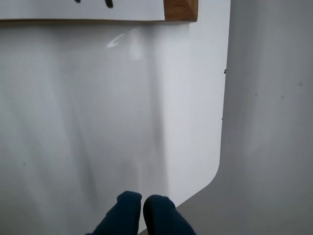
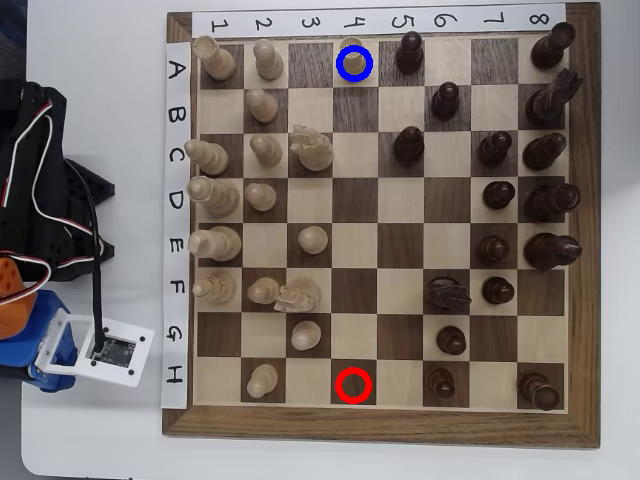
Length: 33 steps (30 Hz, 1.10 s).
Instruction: Move the piece to destination
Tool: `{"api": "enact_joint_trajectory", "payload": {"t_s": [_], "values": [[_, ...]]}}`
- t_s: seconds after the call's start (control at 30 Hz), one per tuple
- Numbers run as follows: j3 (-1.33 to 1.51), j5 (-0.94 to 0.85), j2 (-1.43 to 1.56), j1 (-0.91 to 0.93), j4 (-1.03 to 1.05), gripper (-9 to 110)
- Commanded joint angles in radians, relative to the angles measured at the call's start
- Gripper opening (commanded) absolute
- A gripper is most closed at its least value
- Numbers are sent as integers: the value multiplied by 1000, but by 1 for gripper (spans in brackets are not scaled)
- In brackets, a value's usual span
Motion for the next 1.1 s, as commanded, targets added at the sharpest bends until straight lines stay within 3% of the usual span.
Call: {"api": "enact_joint_trajectory", "payload": {"t_s": [0.0, 0.67, 1.07], "values": [[-6, -12, 58, -17, 12, 0], [11, -196, 60, -34, -63, 0], [6, -144, 60, -25, -46, 0]]}}
